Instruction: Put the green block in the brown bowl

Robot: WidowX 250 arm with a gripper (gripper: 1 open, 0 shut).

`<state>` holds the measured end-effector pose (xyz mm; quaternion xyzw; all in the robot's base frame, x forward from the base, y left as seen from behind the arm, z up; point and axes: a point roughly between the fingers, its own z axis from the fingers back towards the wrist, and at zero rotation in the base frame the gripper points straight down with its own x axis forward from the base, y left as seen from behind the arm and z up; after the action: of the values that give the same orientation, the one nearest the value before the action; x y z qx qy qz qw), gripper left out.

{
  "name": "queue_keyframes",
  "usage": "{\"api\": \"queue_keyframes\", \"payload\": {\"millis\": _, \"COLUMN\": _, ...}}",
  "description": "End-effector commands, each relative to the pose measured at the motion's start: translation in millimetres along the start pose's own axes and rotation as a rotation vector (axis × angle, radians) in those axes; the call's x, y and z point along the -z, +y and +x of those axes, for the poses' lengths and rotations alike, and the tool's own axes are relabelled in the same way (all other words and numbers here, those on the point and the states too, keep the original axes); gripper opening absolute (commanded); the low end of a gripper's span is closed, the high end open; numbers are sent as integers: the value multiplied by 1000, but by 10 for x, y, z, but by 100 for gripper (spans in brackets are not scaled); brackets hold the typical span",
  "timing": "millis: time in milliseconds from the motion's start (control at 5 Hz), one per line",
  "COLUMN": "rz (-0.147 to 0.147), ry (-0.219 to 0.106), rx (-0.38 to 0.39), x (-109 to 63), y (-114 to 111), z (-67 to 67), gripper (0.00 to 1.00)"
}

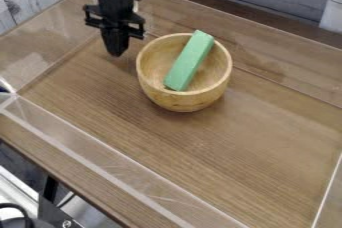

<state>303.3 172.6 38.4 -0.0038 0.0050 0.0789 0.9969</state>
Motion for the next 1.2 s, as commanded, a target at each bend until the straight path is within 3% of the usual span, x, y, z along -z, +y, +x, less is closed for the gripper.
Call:
{"api": "queue_keyframes", "payload": {"millis": 0, "rz": 37, "ry": -54, "rx": -21, "x": -116, "y": 164, "z": 114, "gripper": 0}}
{"api": "queue_keyframes", "payload": {"millis": 1000, "rz": 32, "ry": -27, "rx": -55, "x": 40, "y": 286, "z": 146, "gripper": 0}}
